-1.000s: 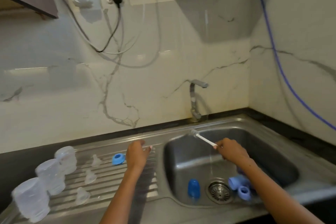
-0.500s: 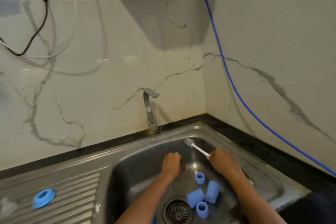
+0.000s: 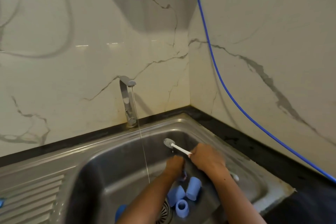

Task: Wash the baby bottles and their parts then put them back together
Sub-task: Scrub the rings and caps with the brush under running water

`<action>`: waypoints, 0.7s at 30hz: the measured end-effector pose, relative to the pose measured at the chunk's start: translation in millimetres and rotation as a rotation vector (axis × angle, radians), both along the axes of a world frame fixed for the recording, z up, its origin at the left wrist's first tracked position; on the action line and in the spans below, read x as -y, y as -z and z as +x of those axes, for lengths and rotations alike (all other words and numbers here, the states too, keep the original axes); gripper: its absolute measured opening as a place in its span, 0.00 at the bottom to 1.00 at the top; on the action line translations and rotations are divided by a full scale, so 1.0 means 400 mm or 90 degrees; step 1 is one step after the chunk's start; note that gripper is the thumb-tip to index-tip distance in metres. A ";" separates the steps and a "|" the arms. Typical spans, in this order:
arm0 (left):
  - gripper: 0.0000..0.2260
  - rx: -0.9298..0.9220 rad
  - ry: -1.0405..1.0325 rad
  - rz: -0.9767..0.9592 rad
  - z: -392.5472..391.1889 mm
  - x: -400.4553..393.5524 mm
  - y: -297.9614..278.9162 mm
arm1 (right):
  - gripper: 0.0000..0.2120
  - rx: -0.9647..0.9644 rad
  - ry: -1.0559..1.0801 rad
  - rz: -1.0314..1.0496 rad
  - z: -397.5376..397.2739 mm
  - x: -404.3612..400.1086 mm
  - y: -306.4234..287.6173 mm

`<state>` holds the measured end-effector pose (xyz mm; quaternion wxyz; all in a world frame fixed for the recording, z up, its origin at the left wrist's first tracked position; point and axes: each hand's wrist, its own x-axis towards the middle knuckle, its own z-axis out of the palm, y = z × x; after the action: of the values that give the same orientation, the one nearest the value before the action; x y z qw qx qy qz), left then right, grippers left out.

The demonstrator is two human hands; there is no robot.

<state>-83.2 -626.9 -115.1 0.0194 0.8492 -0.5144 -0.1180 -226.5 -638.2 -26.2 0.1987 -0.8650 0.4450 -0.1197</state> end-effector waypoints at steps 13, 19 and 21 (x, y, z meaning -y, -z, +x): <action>0.10 -0.227 -0.206 -0.246 0.037 -0.225 -0.164 | 0.11 0.031 -0.063 0.102 -0.005 0.014 -0.017; 0.09 -0.749 -0.527 -0.545 0.041 -0.422 -0.263 | 0.14 0.073 -0.124 0.266 -0.011 -0.017 -0.043; 0.07 -0.858 -0.555 -0.691 0.035 -0.471 -0.267 | 0.12 0.112 -0.149 0.328 -0.013 -0.033 -0.042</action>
<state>-69.0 -438.6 -8.2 0.7416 0.5950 -0.0195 -0.3092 -231.7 -625.0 -9.5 0.4617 -0.8180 0.3388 -0.0538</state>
